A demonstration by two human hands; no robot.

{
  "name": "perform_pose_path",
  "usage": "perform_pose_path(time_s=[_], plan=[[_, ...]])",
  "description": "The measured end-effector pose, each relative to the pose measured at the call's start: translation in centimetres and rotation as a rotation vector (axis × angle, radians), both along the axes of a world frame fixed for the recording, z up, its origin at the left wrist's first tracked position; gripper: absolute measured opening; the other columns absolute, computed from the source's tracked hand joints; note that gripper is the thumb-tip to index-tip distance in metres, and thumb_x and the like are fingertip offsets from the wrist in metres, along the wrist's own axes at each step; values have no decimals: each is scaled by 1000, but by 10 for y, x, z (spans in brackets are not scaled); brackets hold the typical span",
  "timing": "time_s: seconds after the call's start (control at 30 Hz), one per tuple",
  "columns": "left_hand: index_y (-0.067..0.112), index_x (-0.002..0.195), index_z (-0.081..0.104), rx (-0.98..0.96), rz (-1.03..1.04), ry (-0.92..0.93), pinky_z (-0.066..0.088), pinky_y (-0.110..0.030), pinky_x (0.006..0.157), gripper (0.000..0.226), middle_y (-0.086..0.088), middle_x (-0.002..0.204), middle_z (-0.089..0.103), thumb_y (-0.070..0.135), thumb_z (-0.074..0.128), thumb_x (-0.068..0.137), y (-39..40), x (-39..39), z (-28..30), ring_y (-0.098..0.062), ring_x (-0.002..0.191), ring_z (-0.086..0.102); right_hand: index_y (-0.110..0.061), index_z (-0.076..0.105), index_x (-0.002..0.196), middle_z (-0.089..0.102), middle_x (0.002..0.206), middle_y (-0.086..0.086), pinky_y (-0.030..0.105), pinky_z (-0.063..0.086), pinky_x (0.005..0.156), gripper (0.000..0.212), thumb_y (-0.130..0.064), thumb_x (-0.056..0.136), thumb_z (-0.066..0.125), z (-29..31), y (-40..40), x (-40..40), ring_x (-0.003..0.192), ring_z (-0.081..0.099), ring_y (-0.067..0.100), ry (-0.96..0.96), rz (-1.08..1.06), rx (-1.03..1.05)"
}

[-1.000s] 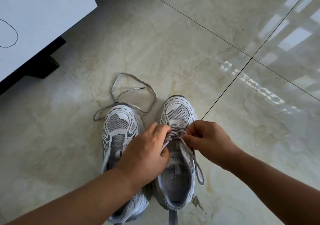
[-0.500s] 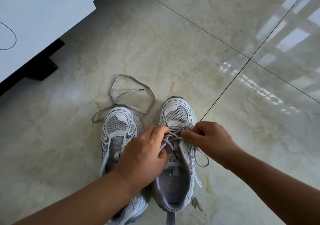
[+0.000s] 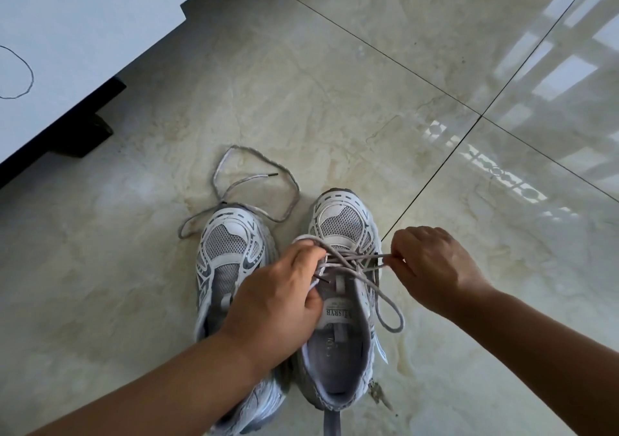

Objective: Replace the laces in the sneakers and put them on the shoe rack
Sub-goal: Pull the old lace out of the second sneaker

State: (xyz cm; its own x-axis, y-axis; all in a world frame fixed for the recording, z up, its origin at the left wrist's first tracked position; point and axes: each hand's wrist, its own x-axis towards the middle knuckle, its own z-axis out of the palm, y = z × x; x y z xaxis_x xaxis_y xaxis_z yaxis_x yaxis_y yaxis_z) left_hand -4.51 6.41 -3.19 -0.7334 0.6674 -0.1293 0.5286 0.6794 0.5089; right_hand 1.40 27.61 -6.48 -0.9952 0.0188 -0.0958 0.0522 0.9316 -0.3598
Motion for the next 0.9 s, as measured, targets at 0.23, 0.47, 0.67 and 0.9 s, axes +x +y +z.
perform_pose_path(time_s=[0.23, 0.47, 0.67, 0.9], plan=[[17, 111, 57, -42, -35, 4, 52, -27, 50, 56, 1, 111, 64, 4, 67, 57, 0, -2, 1, -22, 63, 67, -14, 63, 78, 43, 69, -14, 17, 32, 59, 6, -19, 75, 61, 14, -17, 2, 61, 38, 3, 168, 55, -269], [16, 112, 58, -52, -46, -7, 51, -25, 54, 55, 1, 113, 64, 5, 67, 59, -1, -2, 2, -20, 67, 68, -12, 62, 69, 54, 66, -2, 23, 38, 58, 17, -22, 80, 54, 9, -25, -7, 59, 50, 17, 121, 105, -252], [16, 111, 58, -69, -35, 24, 49, -24, 48, 57, 2, 109, 65, 7, 67, 56, -1, -2, 0, -19, 60, 66, -13, 54, 58, 50, 58, 0, 29, 40, 55, 22, -3, 64, 73, -5, 5, 10, 55, 51, 24, 29, 37, 127], [15, 112, 61, -98, -41, 34, 51, -23, 51, 64, 1, 117, 64, 8, 74, 50, 0, -2, 2, -17, 63, 68, -20, 66, 81, 57, 74, -5, 26, 38, 64, 16, -34, 74, 60, 9, -15, 1, 69, 54, 18, 109, 86, -139]])
